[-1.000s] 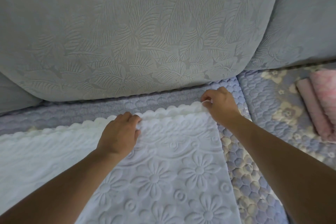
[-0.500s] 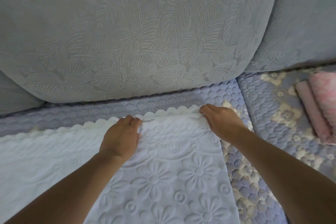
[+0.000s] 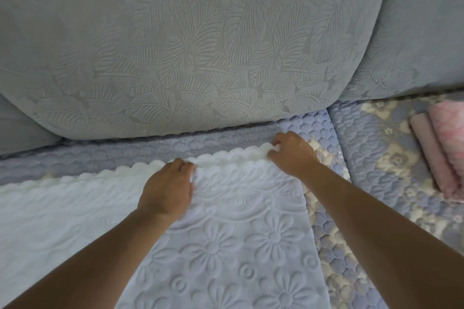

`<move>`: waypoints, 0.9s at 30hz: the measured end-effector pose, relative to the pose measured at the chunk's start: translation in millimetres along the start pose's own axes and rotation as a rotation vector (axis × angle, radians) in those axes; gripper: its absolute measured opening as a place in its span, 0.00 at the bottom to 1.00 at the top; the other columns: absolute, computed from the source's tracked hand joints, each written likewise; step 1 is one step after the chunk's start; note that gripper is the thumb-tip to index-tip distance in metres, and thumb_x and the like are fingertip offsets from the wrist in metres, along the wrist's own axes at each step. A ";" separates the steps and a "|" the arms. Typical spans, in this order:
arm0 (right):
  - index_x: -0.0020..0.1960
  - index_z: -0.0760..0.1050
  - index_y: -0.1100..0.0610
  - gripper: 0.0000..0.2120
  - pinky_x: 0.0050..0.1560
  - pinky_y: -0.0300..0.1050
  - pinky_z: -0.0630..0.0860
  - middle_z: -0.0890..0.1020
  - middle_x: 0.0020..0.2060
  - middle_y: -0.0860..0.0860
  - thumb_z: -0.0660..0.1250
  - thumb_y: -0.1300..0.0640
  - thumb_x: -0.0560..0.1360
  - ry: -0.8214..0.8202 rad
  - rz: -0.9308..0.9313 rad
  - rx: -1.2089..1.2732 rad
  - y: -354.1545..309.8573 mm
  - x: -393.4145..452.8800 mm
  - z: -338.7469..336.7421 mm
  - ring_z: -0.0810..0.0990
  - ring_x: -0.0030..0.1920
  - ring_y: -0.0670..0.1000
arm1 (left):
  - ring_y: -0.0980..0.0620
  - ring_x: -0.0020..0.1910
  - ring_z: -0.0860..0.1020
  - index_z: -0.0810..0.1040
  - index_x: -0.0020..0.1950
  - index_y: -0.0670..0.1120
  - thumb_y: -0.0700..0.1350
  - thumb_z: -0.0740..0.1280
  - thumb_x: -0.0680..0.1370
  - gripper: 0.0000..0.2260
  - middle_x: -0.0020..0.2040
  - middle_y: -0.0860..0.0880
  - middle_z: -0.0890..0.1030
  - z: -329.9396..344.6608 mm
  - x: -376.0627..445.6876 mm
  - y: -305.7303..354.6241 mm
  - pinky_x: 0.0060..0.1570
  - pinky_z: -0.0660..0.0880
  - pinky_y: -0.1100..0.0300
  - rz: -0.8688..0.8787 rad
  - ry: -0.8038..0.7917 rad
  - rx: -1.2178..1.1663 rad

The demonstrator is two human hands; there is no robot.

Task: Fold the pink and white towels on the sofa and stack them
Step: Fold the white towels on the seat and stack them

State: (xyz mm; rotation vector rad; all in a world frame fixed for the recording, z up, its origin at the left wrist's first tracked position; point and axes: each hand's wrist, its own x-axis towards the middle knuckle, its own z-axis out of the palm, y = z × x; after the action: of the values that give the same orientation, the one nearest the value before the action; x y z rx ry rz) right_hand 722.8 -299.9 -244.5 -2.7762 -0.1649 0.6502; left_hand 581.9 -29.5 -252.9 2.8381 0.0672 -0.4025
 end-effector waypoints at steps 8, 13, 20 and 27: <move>0.55 0.72 0.58 0.07 0.41 0.50 0.72 0.72 0.50 0.55 0.65 0.64 0.78 0.268 0.079 -0.066 -13.5 -0.8 12.6 0.74 0.42 0.57 | 0.49 0.56 0.76 0.74 0.67 0.48 0.48 0.62 0.81 0.15 0.60 0.51 0.76 -0.8 -0.7 -1.4 0.47 0.72 0.58 -0.013 0.010 -0.035; 0.54 0.77 0.58 0.10 0.50 0.55 0.75 0.76 0.50 0.55 0.67 0.52 0.77 0.402 -0.296 -0.171 4.1 -36.0 22.1 0.73 0.49 0.57 | 0.49 0.57 0.76 0.74 0.69 0.48 0.48 0.63 0.81 0.16 0.60 0.50 0.76 -4.6 2.0 -9.4 0.53 0.73 0.56 0.032 -0.009 -0.024; 0.61 0.75 0.52 0.18 0.55 0.48 0.69 0.73 0.52 0.49 0.71 0.46 0.75 0.104 -0.015 -0.011 30.7 -49.1 8.8 0.70 0.58 0.55 | 0.50 0.55 0.75 0.74 0.55 0.55 0.59 0.63 0.79 0.11 0.51 0.55 0.78 -24.3 21.5 -17.0 0.58 0.66 0.49 -0.022 -0.121 0.154; 0.52 0.75 0.50 0.13 0.42 0.42 0.73 0.77 0.43 0.48 0.76 0.55 0.72 -0.020 0.327 0.542 35.8 -50.9 2.1 0.78 0.45 0.50 | 0.50 0.48 0.75 0.73 0.49 0.53 0.52 0.63 0.79 0.04 0.47 0.55 0.77 -31.3 15.1 -26.8 0.50 0.70 0.53 -0.062 -0.188 -0.076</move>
State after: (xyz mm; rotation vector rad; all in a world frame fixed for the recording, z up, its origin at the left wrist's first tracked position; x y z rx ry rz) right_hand 678.1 -342.3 -235.8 -2.2831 0.4104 0.6762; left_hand 602.5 5.0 -235.3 2.7148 0.1299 -0.6627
